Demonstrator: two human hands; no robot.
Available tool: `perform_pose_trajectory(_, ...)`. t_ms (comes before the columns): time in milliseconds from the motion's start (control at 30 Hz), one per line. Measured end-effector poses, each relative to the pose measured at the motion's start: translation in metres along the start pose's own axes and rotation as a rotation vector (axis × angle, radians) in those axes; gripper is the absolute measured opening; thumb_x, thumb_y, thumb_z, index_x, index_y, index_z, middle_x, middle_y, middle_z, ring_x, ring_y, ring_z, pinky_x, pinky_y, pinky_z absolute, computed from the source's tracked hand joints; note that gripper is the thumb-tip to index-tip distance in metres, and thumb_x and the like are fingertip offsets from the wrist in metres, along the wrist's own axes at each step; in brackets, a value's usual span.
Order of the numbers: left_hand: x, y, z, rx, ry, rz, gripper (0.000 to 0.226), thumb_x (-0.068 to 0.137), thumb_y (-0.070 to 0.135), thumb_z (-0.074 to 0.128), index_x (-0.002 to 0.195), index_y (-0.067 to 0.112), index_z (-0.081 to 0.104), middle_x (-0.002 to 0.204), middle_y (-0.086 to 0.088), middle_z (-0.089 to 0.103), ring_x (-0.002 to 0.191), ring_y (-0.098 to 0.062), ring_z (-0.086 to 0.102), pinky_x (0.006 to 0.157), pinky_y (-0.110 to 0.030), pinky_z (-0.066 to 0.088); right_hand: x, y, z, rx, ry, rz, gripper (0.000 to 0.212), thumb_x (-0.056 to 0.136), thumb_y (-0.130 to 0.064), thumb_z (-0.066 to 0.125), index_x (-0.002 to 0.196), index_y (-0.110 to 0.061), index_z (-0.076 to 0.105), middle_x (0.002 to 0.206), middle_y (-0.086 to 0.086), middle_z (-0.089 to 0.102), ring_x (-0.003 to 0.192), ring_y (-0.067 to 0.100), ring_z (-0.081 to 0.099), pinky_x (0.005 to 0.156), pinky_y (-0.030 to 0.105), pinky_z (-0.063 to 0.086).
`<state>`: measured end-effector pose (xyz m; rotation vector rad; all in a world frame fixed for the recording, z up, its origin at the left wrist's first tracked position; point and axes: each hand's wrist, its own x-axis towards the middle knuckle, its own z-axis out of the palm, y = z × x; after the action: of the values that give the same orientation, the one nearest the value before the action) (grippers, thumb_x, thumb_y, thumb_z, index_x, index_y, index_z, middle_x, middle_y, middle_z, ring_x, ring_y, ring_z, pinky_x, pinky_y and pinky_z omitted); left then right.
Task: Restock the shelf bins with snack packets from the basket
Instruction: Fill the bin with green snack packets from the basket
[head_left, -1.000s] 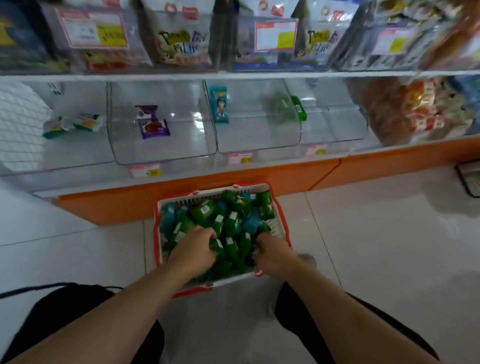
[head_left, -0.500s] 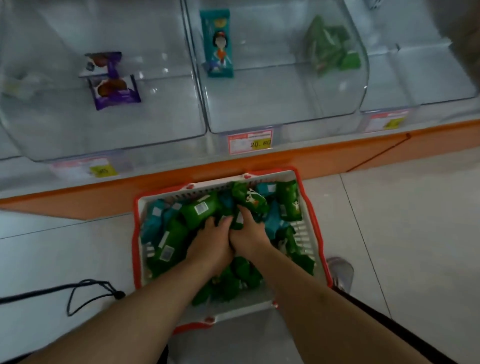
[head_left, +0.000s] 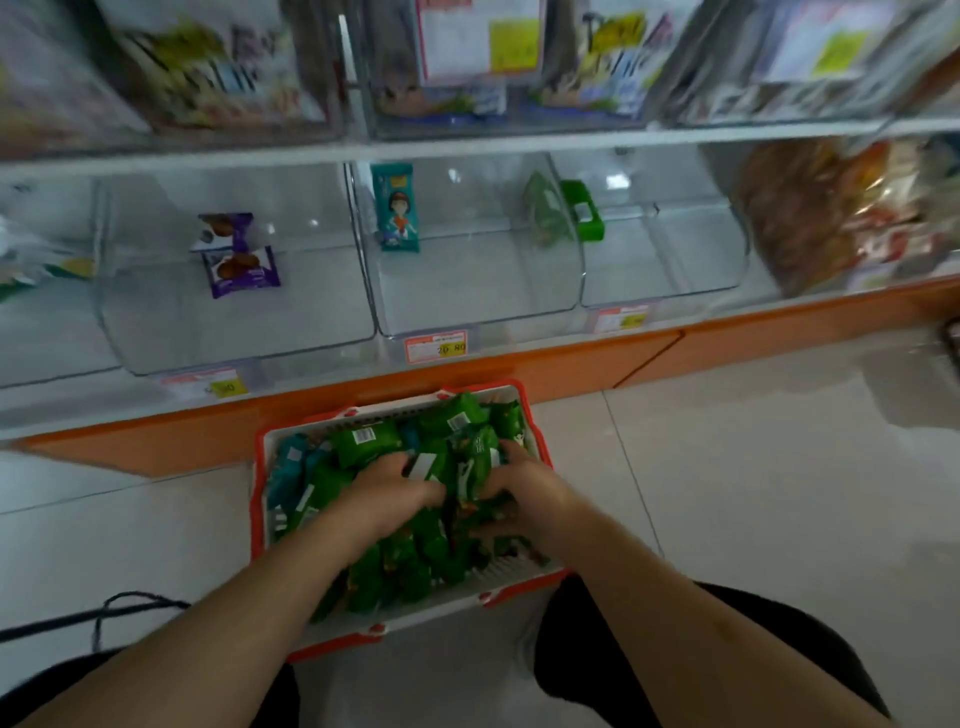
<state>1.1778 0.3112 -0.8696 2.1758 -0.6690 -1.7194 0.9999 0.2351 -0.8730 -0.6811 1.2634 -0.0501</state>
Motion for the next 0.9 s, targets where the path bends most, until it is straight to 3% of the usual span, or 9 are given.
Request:
perform_pose_trajectory(100,-0.043,0.024,-0.004,-0.081,-0.011,0.125,0.045,0.074,0.037,0.075,0.117,0.033,0.063,0.111,-0.001,0.072,0.100,-0.023,0.069,0.094,-0.042,0.056,-0.046,-0.020,-0.013,0.075,-0.106,-0.146,0.059,0.081,0.006,0.054,0.135,-0.017,0.062,0.131,0.023,0.066,0.116,0.042,0.067,0.094,0.065,0.056)
perform_pose_trajectory(200,-0.080,0.043,-0.002,-0.220,-0.041,0.264,0.051,0.071,0.037,0.079,0.120,0.040,0.064,0.111,0.002,0.075,0.103,-0.025,0.072,0.098,-0.049,0.056,-0.089,-0.038,-0.017,0.094,-0.226,-0.293,0.057,0.079,-0.006,0.069,0.136,-0.010,0.063,0.131,0.021,0.068,0.119,0.041,0.067,0.100,0.063,0.053)
perform_pose_trajectory(267,-0.099,0.056,0.002,-0.275,-0.036,0.313,0.056,0.068,0.034,0.082,0.122,0.041,0.064,0.111,0.001,0.077,0.102,-0.026,0.074,0.095,-0.049,0.057,-0.114,-0.045,-0.020,0.081,-0.236,-0.372,0.049,0.088,-0.005,0.069,0.137,-0.008,0.062,0.130,0.020,0.070,0.118,0.041,0.068,0.100,0.060,0.054)
perform_pose_trajectory(400,-0.130,0.088,0.013,-0.350,-0.069,0.407,0.045,0.085,0.011,0.074,0.123,0.033,0.064,0.106,-0.002,0.078,0.100,-0.027,0.075,0.090,-0.051,0.061,-0.150,-0.059,-0.032,0.094,-0.127,-0.470,0.038,0.095,-0.006,0.064,0.133,-0.011,0.066,0.126,0.018,0.072,0.114,0.039,0.071,0.097,0.057,0.057)
perform_pose_trajectory(500,-0.140,0.115,0.024,-0.439,-0.127,0.431,0.037,0.092,0.013,0.070,0.123,0.031,0.065,0.111,-0.008,0.077,0.103,-0.032,0.074,0.086,-0.055,0.062,-0.157,-0.072,-0.049,0.158,0.006,-0.498,0.034,0.094,-0.011,0.068,0.129,-0.007,0.066,0.119,0.021,0.074,0.107,0.041,0.073,0.088,0.055,0.061)
perform_pose_trajectory(600,-0.130,0.146,0.041,-0.504,-0.165,0.436,0.029,0.098,0.020,0.062,0.127,0.027,0.064,0.117,-0.015,0.075,0.108,-0.037,0.072,0.093,-0.060,0.057,-0.151,-0.088,-0.074,0.198,0.101,-0.547,0.032,0.095,-0.012,0.070,0.126,-0.007,0.067,0.113,0.021,0.076,0.103,0.042,0.074,0.087,0.057,0.061)
perform_pose_trajectory(700,-0.106,0.179,0.063,-0.500,-0.134,0.433,0.027,0.101,0.020,0.056,0.128,0.020,0.060,0.117,-0.019,0.072,0.105,-0.037,0.071,0.096,-0.050,0.056,-0.136,-0.110,-0.108,0.216,0.217,-0.565,0.029,0.095,-0.013,0.073,0.122,-0.006,0.067,0.108,0.020,0.077,0.098,0.041,0.075,0.082,0.055,0.063)
perform_pose_trajectory(800,-0.072,0.211,0.084,-0.375,-0.037,0.455,0.044,0.098,0.030,0.064,0.139,0.024,0.051,0.121,-0.009,0.070,0.103,-0.029,0.072,0.096,-0.050,0.058,-0.107,-0.140,-0.143,0.174,0.330,-0.561,0.033,0.090,-0.018,0.078,0.120,-0.010,0.066,0.104,0.016,0.078,0.093,0.036,0.077,0.081,0.054,0.064)
perform_pose_trajectory(900,-0.038,0.250,0.099,-0.289,0.044,0.471,0.059,0.089,0.038,0.075,0.139,0.029,0.045,0.120,0.001,0.068,0.100,-0.021,0.071,0.090,-0.044,0.061,-0.070,-0.182,-0.173,0.048,0.404,-0.556,0.060,0.069,-0.039,0.084,0.120,-0.019,0.063,0.106,0.011,0.076,0.093,0.032,0.077,0.085,0.054,0.063)
